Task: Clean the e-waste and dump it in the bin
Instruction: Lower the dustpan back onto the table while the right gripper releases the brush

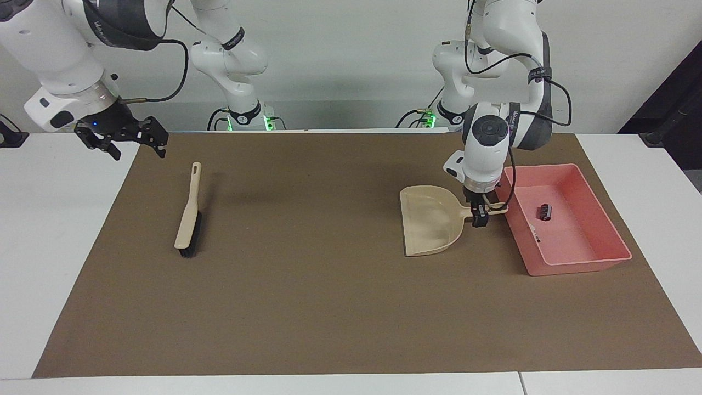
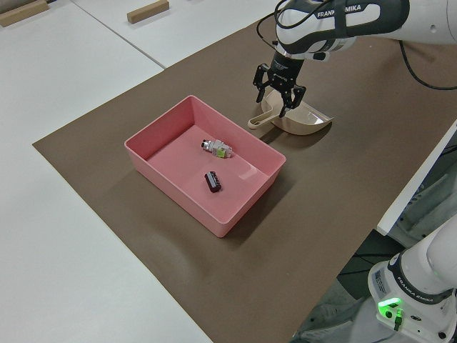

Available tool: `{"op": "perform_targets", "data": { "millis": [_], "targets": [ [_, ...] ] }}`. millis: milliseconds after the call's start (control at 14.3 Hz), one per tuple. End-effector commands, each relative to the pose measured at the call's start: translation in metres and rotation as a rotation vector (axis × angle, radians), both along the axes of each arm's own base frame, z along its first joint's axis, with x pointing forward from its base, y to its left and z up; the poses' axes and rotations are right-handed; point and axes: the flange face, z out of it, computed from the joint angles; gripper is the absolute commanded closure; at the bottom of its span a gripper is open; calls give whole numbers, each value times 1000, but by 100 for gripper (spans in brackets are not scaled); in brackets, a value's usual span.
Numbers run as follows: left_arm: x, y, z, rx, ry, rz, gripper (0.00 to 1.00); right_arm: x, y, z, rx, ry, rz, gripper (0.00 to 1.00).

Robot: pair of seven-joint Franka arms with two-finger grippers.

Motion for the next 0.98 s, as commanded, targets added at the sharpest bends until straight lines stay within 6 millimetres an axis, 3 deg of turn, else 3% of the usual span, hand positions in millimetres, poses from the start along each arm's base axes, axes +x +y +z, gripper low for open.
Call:
{"op": "perform_targets", "data": {
  "millis": [0, 210, 349, 489, 559, 908],
  "targets": [
    [-10, 23, 34, 1, -26, 208, 2, -4, -1, 2, 4, 18, -14, 0],
    [-16, 51, 52, 26, -74, 598, 2, -9, 2, 3, 5, 16, -9, 0],
    [-18, 61, 64, 28, -104, 756, 2, -11, 4, 4, 13, 17, -11, 0],
    [-3, 89, 86, -21, -147, 996, 2, -11, 9, 5, 8, 12, -24, 0],
    [-1, 93, 97, -60, -129, 1062, 2, -12, 10, 9, 4, 2, -36, 0],
    [18, 115, 190, -131, -127, 1263, 2, -16, 8, 20, 7, -22, -48, 0]
  ]
}}
